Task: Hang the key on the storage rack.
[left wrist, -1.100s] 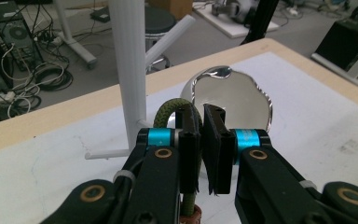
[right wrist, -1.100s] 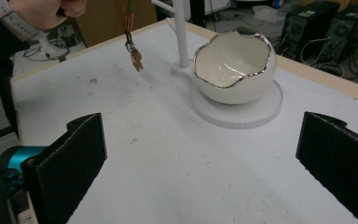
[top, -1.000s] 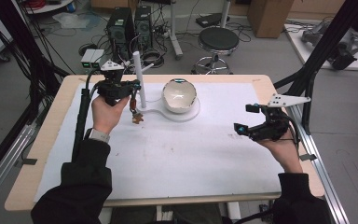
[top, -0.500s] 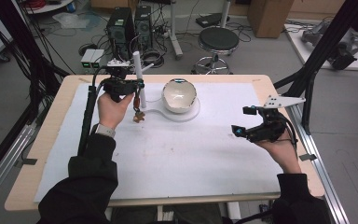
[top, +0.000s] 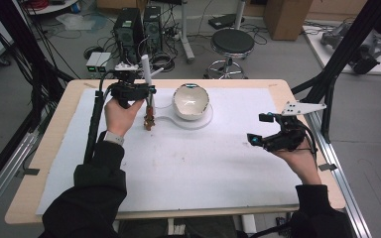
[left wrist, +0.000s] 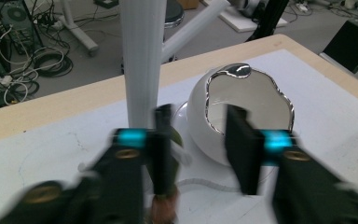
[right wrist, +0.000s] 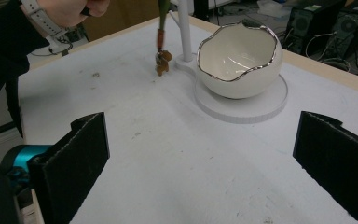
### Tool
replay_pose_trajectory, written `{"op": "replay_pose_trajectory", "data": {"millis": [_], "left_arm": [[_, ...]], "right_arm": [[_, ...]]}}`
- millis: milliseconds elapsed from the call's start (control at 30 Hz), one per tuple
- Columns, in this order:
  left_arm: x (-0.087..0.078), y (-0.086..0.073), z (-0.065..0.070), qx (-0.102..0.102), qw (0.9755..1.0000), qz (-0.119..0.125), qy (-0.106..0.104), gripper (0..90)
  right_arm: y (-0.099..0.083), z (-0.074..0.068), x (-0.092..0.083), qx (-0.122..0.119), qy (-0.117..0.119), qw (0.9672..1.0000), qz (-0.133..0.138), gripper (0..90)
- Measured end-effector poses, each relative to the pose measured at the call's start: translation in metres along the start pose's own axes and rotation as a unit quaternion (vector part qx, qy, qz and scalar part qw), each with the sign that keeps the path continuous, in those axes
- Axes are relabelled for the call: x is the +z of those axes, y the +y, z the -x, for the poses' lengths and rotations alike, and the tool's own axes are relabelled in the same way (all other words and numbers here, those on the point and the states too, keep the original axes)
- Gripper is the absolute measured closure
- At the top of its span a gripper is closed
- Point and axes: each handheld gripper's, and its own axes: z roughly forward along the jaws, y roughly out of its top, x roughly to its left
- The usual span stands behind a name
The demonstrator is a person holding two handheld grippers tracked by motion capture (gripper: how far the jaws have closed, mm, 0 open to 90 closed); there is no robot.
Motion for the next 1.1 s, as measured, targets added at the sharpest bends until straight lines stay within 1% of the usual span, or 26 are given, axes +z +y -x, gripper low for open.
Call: {"op": "replay_pose_trajectory", "data": {"millis": [33, 67, 100, 133, 167, 200, 233, 267, 333, 367, 400, 467, 533, 600, 767, 833, 867, 900, 933, 967, 1000, 1033, 1100], "left_arm": [[-0.002, 0.000, -0.001, 0.000, 1.0000, 0.000, -0.003, 59.3], [-0.004, 0.000, -0.002, 0.000, 0.9999, 0.002, -0.014, 45.2], [-0.005, 0.000, -0.002, 0.000, 0.9998, 0.002, -0.019, 39.5], [-0.007, 0.000, -0.003, 0.003, 0.9997, -0.003, -0.023, 39.5], [-0.009, -0.001, -0.003, 0.007, 0.9997, -0.006, -0.023, 19.7], [-0.012, -0.002, -0.003, 0.009, 0.9997, -0.006, -0.024, 14.5], [-0.016, -0.003, -0.004, 0.007, 0.9996, -0.003, -0.028, 14.5], [-0.021, -0.005, -0.004, 0.001, 0.9994, 0.004, -0.033, 10.9], [-0.033, -0.008, -0.006, -0.007, 0.9986, 0.014, -0.050, 4.0], [-0.039, -0.009, -0.008, -0.010, 0.9981, 0.019, -0.058, 2.6], [-0.046, -0.010, -0.009, -0.005, 0.9975, 0.024, -0.066, 1.7], [-0.060, -0.013, -0.014, -0.003, 0.9963, 0.032, -0.079, 1.7], [-0.075, -0.017, -0.018, -0.009, 0.9949, 0.040, -0.093, 1.7], [-0.087, -0.023, -0.022, -0.024, 0.9945, 0.044, -0.092, 1.7], [-0.114, -0.044, -0.034, -0.021, 0.9911, 0.085, -0.100, 1.7], [-0.122, -0.053, -0.038, -0.019, 0.9895, 0.090, -0.111, 1.7], [-0.126, -0.058, -0.040, -0.018, 0.9894, 0.091, -0.111, 1.7], [-0.129, -0.063, -0.041, -0.020, 0.9893, 0.098, -0.106, 1.7], [-0.129, -0.066, -0.042, -0.022, 0.9887, 0.105, -0.105, 1.7], [-0.129, -0.069, -0.043, -0.027, 0.9888, 0.104, -0.104, 1.7], [-0.131, -0.072, -0.044, -0.030, 0.9896, 0.097, -0.103, 1.7], [-0.131, -0.074, -0.043, -0.032, 0.9891, 0.099, -0.103, 1.7], [-0.133, -0.078, -0.044, -0.023, 0.9887, 0.098, -0.111, 1.7]], "right_arm": [[0.000, 0.000, 0.000, 0.000, 0.000, 1.0000, 0.000, 2.7], [0.000, 0.000, 0.000, 0.001, -0.001, 1.0000, 0.000, 2.7], [0.000, 0.000, 0.000, 0.000, -0.002, 1.0000, -0.001, 2.7], [0.000, 0.000, 0.000, 0.000, -0.002, 1.0000, -0.001, 2.7], [0.000, 0.000, 0.000, -0.001, -0.002, 1.0000, 0.000, 2.7], [0.000, 0.000, 0.000, -0.001, -0.001, 1.0000, 0.000, 2.7], [0.000, 0.000, 0.000, -0.001, -0.001, 1.0000, 0.000, 2.7], [0.000, 0.000, 0.000, -0.001, -0.002, 1.0000, 0.002, 2.7], [0.000, 0.000, -0.002, -0.001, -0.007, 1.0000, 0.005, 2.7], [0.000, 0.000, -0.003, -0.004, -0.008, 0.9999, 0.007, 2.7], [0.000, 0.000, -0.004, -0.003, -0.010, 0.9999, 0.010, 2.6], [0.000, -0.001, -0.006, -0.001, -0.011, 0.9998, 0.015, 2.7], [0.001, -0.001, -0.009, -0.005, -0.013, 0.9997, 0.018, 2.7], [0.001, -0.001, -0.011, -0.002, -0.016, 0.9996, 0.023, 2.7], [0.003, 0.001, -0.019, 0.002, -0.022, 0.9992, 0.034, 2.6], [0.004, 0.001, -0.022, 0.000, -0.027, 0.9989, 0.040, 2.7], [0.005, 0.001, -0.023, 0.002, -0.029, 0.9987, 0.042, 2.7], [0.006, 0.001, -0.024, -0.002, -0.031, 0.9985, 0.046, 2.7], [0.007, 0.000, -0.024, 0.000, -0.032, 0.9985, 0.045, 2.7], [0.008, 0.000, -0.024, -0.002, -0.035, 0.9984, 0.045, 2.7], [0.008, 0.000, -0.024, 0.001, -0.040, 0.9982, 0.044, 2.7], [0.009, -0.001, -0.022, 0.012, -0.048, 0.9977, 0.045, 2.6], [0.010, 0.000, -0.018, 0.021, -0.059, 0.9971, 0.043, 2.6]]}}
